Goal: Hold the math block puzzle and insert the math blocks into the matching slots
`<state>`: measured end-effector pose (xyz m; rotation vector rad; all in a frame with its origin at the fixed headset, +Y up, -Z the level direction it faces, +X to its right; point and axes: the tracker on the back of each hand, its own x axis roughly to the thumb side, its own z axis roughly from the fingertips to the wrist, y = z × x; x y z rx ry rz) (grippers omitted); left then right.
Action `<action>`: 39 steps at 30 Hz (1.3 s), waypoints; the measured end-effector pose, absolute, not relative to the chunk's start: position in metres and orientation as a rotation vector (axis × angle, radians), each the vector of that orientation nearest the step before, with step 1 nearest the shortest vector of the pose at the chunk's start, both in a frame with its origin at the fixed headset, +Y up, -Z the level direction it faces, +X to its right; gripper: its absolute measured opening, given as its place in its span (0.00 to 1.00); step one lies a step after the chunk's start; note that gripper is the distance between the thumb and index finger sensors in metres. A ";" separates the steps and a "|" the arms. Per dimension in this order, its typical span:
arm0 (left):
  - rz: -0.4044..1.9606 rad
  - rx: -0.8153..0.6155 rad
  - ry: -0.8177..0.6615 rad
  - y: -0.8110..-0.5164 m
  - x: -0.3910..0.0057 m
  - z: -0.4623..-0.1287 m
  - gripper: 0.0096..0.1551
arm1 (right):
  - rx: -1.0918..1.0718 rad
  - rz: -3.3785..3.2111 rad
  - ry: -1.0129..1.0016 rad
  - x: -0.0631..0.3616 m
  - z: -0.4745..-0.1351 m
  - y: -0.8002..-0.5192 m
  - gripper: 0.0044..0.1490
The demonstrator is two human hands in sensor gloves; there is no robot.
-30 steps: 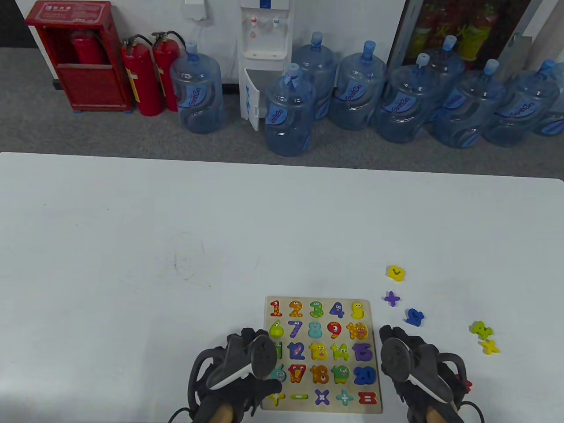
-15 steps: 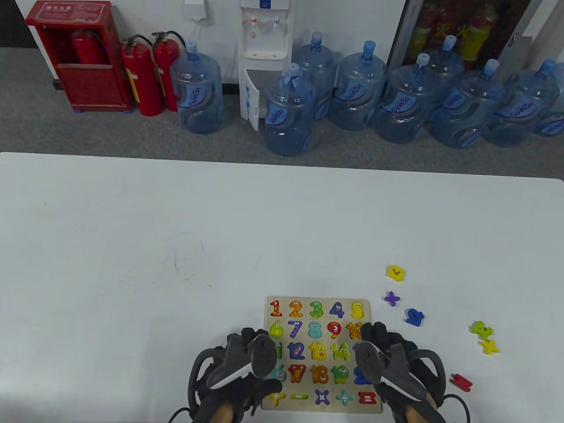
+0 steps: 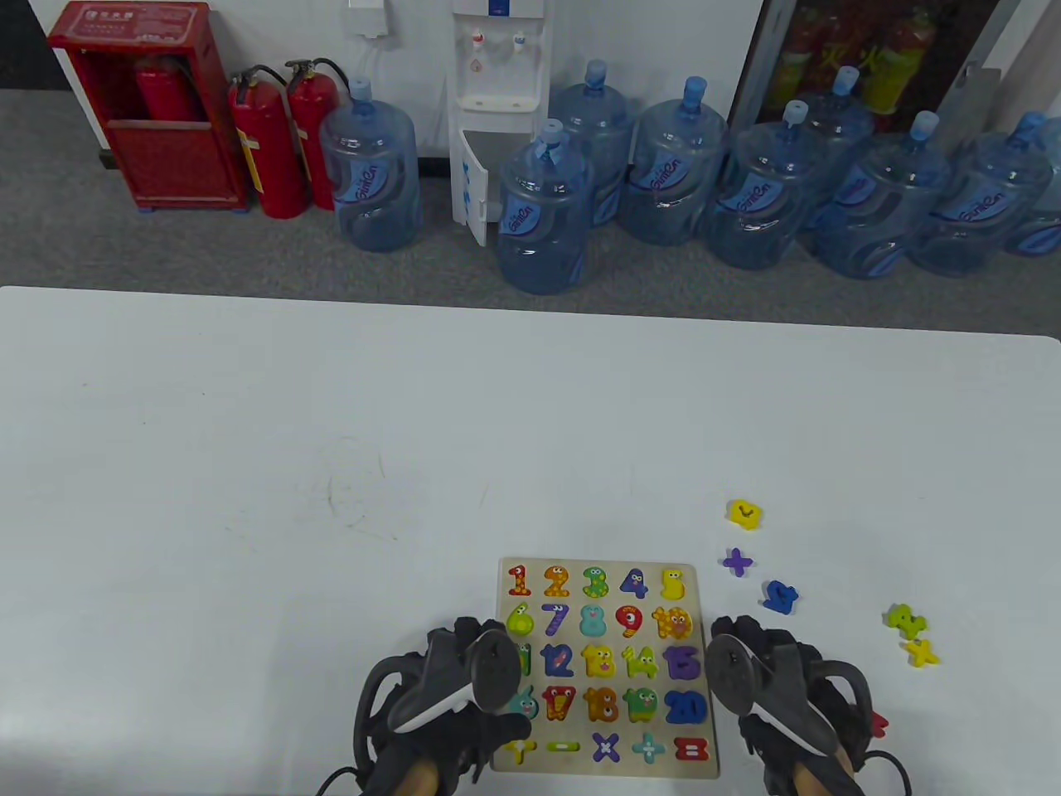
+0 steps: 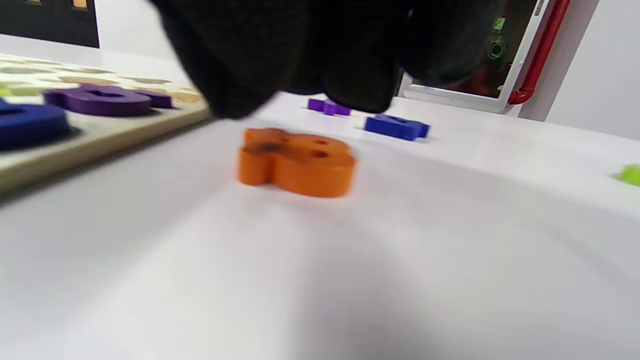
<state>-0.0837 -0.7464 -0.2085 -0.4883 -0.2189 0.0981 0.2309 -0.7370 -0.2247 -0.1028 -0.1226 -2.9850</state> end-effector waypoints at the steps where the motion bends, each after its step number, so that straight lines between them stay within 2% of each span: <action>1: 0.099 -0.488 -0.219 -0.746 -0.084 -0.208 0.60 | -0.090 -2.988 -0.133 0.234 -0.225 -0.737 0.45; 4: 0.098 -0.488 -0.220 -0.746 -0.084 -0.208 0.60 | -0.094 -3.009 -0.234 0.238 -0.228 -0.744 0.49; 6: 0.099 -0.487 -0.220 -0.746 -0.084 -0.208 0.60 | -0.074 -2.990 -0.281 0.240 -0.231 -0.749 0.48; 9: 0.101 -0.483 -0.219 -0.746 -0.084 -0.208 0.60 | -0.068 -3.001 -0.207 0.237 -0.230 -0.749 0.43; 24: 0.060 -0.453 -0.207 -0.744 -0.086 -0.208 0.60 | -0.111 -3.004 -0.117 0.234 -0.228 -0.744 0.41; 32: 0.066 -0.469 -0.198 -0.746 -0.088 -0.209 0.60 | -0.332 -3.019 0.010 0.203 -0.219 -0.723 0.41; 39: 0.072 -0.457 -0.208 -0.744 -0.087 -0.208 0.60 | -0.402 -2.993 -0.001 0.174 -0.220 -0.717 0.41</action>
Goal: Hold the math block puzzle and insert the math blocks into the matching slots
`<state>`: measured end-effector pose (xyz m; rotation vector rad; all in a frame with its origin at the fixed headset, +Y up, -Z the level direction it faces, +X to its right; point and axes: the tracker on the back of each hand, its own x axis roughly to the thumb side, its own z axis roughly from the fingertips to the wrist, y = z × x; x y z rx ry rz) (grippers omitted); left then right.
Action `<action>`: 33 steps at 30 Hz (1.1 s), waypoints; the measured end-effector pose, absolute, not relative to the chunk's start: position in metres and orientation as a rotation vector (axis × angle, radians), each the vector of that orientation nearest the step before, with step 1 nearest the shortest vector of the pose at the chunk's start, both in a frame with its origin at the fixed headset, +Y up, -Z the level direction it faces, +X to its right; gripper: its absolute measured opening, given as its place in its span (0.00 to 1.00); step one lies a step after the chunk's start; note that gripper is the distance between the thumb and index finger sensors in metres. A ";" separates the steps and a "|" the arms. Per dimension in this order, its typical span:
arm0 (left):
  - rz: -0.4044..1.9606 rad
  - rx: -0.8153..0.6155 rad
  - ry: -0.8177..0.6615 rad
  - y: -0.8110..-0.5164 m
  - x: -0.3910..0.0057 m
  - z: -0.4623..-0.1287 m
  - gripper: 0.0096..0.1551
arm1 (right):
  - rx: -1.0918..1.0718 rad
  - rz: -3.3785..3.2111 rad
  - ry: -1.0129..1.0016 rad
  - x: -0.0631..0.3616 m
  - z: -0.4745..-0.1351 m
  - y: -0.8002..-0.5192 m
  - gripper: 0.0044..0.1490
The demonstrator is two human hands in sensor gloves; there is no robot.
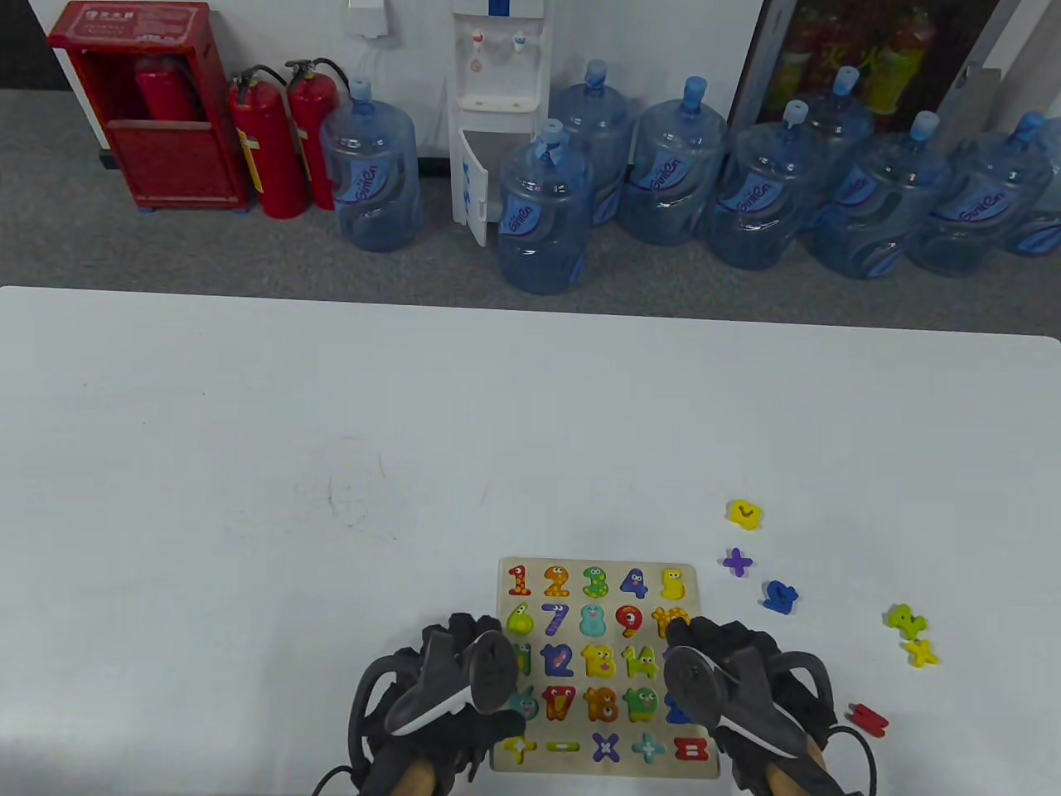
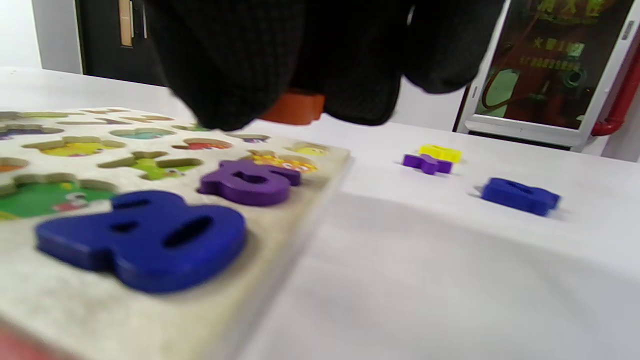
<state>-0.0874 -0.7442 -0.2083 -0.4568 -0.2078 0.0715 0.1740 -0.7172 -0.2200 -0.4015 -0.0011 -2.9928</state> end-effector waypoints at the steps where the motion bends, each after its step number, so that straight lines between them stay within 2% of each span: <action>1: 0.074 -0.457 -0.209 -0.744 -0.087 -0.208 0.60 | -0.407 -2.985 -0.011 0.169 -0.221 -0.717 0.41; 16: 0.078 -0.452 -0.211 -0.744 -0.087 -0.208 0.60 | -0.694 -2.889 -0.108 0.095 -0.206 -0.728 0.40; 30: 0.082 -0.459 -0.213 -0.744 -0.087 -0.208 0.60 | -0.748 -2.815 -0.111 0.085 -0.197 -0.737 0.40; 33: 0.082 -0.459 -0.214 -0.744 -0.087 -0.208 0.59 | -0.738 -2.838 -0.096 0.089 -0.200 -0.733 0.44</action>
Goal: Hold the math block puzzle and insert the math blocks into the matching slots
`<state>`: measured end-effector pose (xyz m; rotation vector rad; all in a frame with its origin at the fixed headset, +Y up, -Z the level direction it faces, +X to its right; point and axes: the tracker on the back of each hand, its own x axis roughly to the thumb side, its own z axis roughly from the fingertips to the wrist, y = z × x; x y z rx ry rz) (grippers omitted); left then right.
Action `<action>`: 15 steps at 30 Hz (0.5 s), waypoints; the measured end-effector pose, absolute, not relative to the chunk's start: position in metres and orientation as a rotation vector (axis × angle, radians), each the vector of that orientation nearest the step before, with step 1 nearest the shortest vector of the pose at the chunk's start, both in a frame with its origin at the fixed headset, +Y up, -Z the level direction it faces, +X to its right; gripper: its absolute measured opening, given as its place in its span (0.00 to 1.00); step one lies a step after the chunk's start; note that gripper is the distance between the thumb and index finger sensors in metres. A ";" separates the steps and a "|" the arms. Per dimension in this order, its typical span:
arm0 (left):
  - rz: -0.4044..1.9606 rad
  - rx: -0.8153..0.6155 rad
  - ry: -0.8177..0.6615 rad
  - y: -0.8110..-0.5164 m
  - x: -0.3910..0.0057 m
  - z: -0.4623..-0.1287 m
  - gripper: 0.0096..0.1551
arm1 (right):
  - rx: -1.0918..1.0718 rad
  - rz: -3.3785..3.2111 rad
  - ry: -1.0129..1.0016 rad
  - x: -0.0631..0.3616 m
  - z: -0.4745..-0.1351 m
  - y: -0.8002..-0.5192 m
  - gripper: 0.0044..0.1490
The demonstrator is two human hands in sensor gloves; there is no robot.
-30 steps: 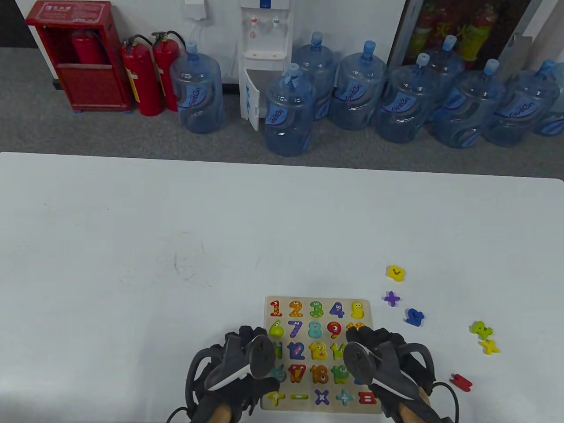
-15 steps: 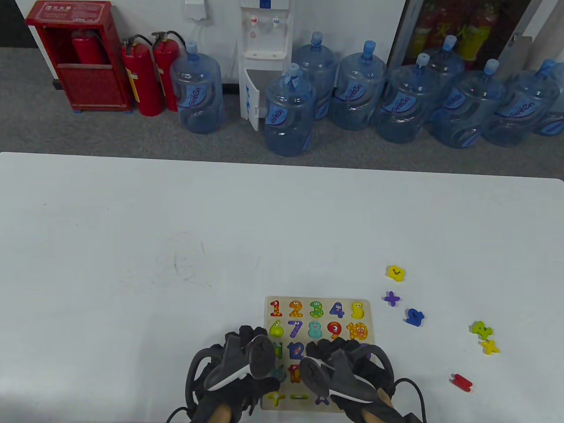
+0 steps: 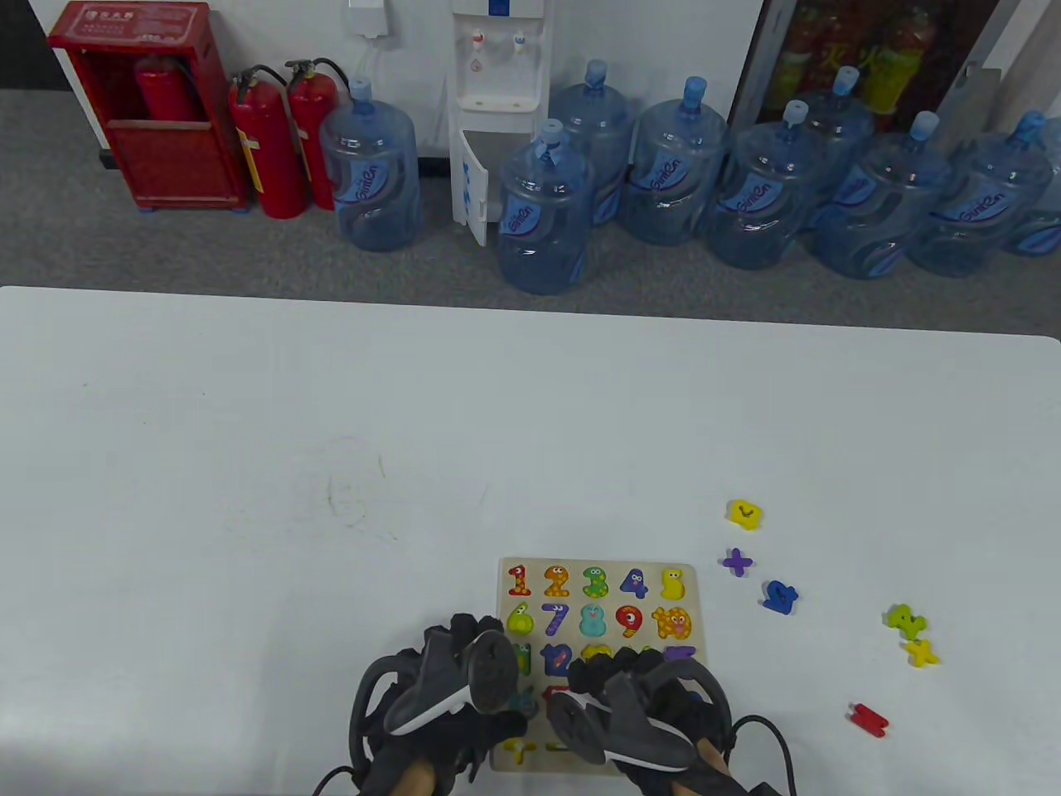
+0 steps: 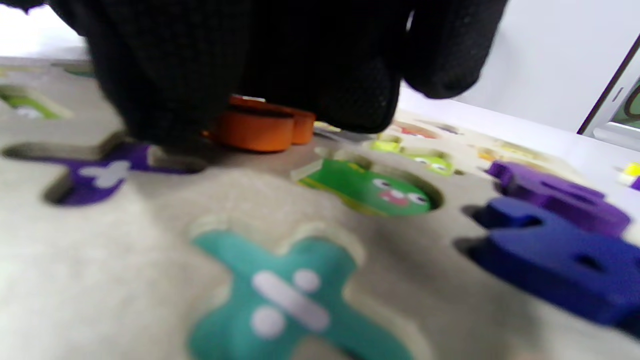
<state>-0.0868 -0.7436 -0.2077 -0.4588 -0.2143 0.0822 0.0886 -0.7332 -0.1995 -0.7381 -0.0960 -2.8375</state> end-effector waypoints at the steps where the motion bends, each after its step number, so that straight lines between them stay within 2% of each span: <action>1: 0.082 -0.457 -0.215 -0.743 -0.087 -0.208 0.59 | -0.715 -2.866 -0.069 0.093 -0.202 -0.728 0.43; 4: 0.081 -0.459 -0.214 -0.743 -0.087 -0.208 0.59 | -0.682 -2.967 -0.076 0.111 -0.210 -0.718 0.42; 7: 0.085 -0.462 -0.211 -0.743 -0.087 -0.208 0.60 | -0.710 -3.030 -0.127 0.120 -0.211 -0.720 0.42; 15: 0.088 -0.463 -0.215 -0.743 -0.087 -0.208 0.59 | -0.723 -2.834 -0.092 0.101 -0.201 -0.737 0.43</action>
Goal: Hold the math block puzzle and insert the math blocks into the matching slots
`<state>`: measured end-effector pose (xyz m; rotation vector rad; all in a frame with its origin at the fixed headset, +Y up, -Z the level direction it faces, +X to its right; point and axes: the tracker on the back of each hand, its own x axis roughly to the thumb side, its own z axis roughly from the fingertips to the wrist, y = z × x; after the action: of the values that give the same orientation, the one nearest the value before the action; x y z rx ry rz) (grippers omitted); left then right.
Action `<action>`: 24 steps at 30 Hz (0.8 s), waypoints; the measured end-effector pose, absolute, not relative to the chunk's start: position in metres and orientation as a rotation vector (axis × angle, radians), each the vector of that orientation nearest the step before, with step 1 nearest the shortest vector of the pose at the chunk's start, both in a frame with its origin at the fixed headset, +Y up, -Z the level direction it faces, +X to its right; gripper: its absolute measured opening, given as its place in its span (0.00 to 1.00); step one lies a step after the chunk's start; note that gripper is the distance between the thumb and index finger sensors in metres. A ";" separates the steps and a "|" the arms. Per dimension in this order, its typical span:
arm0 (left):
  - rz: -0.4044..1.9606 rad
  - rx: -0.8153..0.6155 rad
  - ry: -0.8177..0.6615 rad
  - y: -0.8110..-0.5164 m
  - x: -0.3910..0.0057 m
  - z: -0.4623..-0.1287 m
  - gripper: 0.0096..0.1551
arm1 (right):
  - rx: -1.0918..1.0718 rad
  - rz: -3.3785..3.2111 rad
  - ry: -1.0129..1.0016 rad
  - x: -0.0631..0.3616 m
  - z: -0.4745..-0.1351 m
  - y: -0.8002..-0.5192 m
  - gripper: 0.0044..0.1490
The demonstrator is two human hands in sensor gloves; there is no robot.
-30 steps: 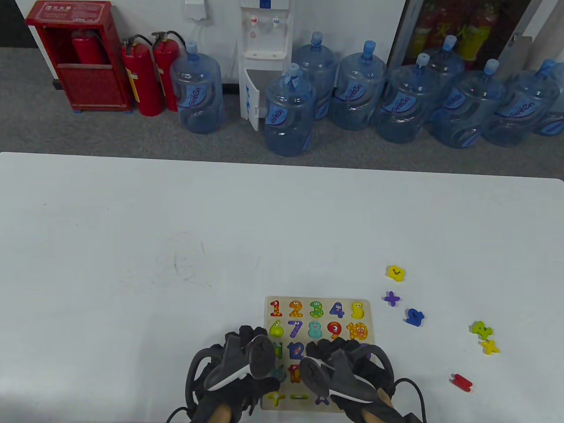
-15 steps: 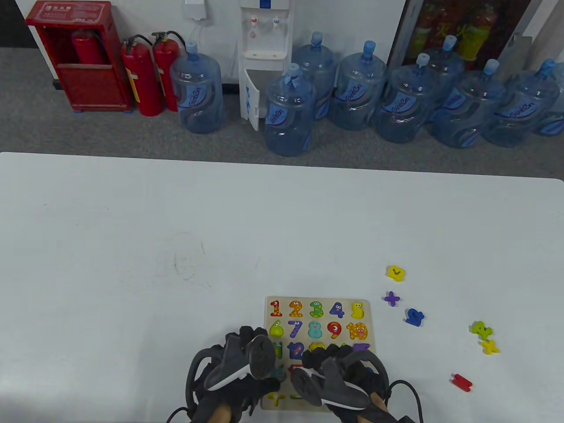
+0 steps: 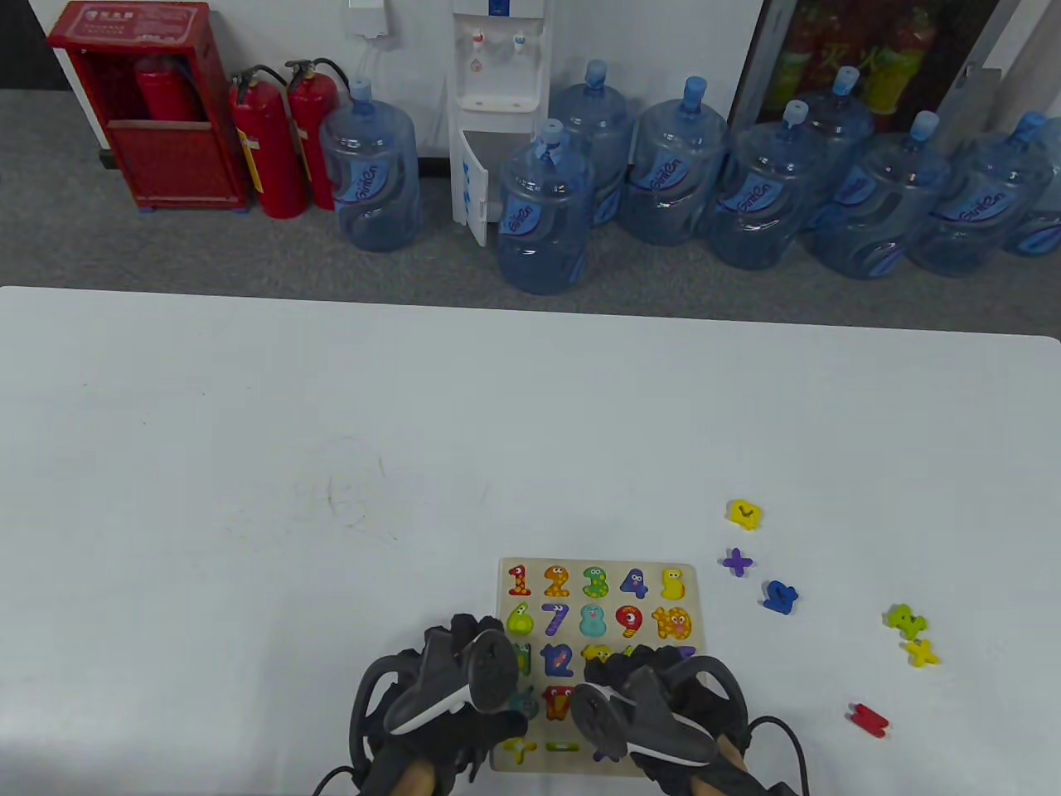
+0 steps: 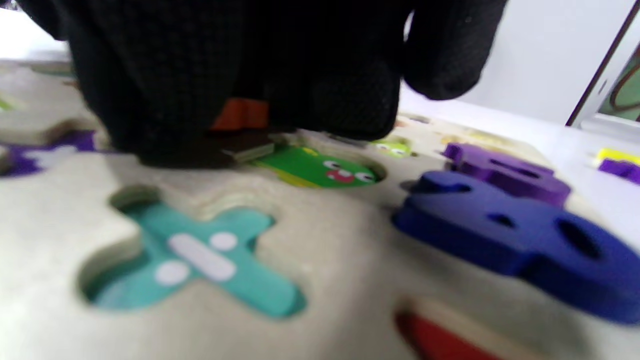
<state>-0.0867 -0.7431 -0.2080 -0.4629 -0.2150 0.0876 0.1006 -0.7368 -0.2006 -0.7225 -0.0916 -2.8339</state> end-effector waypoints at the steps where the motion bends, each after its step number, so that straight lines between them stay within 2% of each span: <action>1: 0.087 -0.464 -0.215 -0.743 -0.087 -0.208 0.60 | -0.717 -2.826 -0.085 0.100 -0.200 -0.737 0.42; 11: 0.086 -0.463 -0.220 -0.743 -0.086 -0.208 0.59 | -0.701 -2.949 -0.137 0.110 -0.207 -0.734 0.40; 16: 0.084 -0.463 -0.222 -0.742 -0.086 -0.207 0.59 | -0.664 -3.015 -0.192 0.113 -0.213 -0.731 0.36; 24: 0.086 -0.464 -0.223 -0.742 -0.086 -0.207 0.60 | -0.671 -2.890 -0.070 0.102 -0.204 -0.733 0.38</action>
<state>-0.0855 -0.7424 -0.2070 -0.4645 -0.2234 0.0857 0.1021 -0.7328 -0.2035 -0.6706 -0.0700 -2.8902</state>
